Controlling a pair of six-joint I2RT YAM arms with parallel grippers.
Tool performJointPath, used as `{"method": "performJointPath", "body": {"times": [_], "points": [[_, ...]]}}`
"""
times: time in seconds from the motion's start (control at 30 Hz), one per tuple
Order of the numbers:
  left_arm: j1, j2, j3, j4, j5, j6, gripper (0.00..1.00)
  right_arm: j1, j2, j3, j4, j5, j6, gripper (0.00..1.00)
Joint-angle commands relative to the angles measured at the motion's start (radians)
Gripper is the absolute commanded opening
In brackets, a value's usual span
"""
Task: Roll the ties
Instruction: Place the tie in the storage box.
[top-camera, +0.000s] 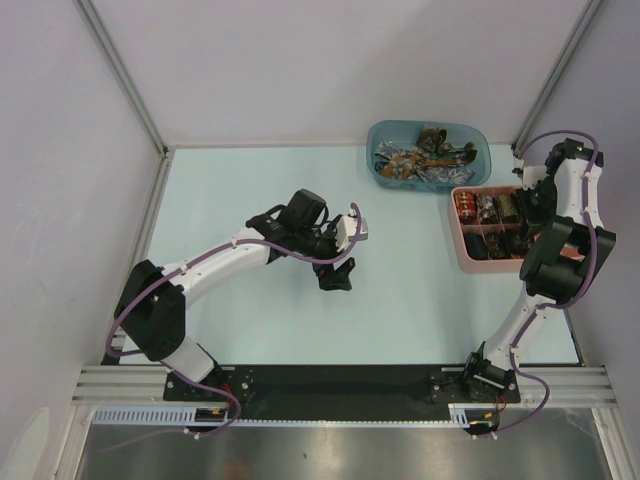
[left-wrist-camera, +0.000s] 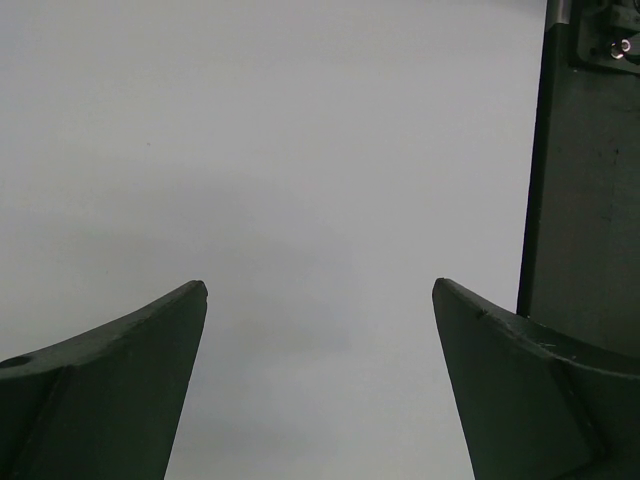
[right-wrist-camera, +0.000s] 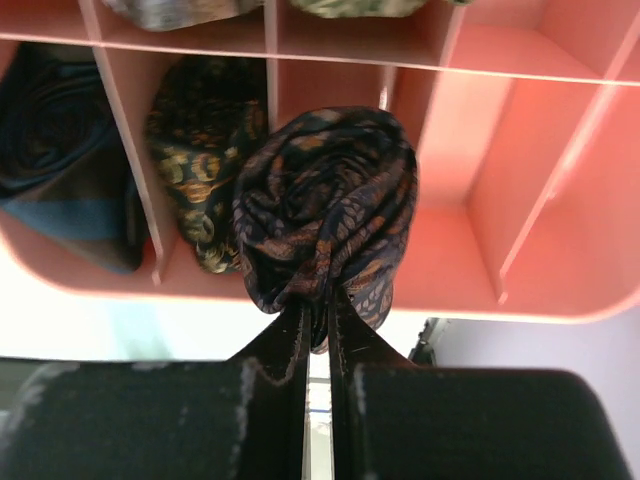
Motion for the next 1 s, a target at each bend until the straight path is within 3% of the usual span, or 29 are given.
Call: {"method": "performJointPath", "body": {"times": [0.0, 0.17, 0.67, 0.77, 0.8, 0.97], "points": [[0.015, -0.026, 0.0, 0.02, 0.06, -0.017, 1.0, -0.001, 0.021, -0.026, 0.038, 0.083, 0.048, 0.0], [0.025, -0.023, 0.003, 0.021, 0.072, -0.023, 1.0, 0.011, 0.05, -0.033, 0.078, 0.147, 0.065, 0.0], [0.047, -0.016, 0.01, 0.004, 0.088, -0.023, 1.0, 0.068, 0.161, -0.031, 0.112, 0.155, 0.105, 0.0], [0.062, -0.025, 0.014, 0.001, 0.099, -0.038, 1.0, 0.071, 0.136, 0.018, 0.074, 0.11, 0.114, 0.12], [0.065, -0.026, 0.016, 0.001, 0.099, -0.043, 1.0, 0.071, 0.129, 0.033, 0.063, 0.103, 0.117, 0.23], [0.104, -0.056, 0.039, -0.005, 0.092, -0.073, 0.99, 0.073, 0.061, 0.174, -0.009, 0.04, 0.105, 0.48]]}}
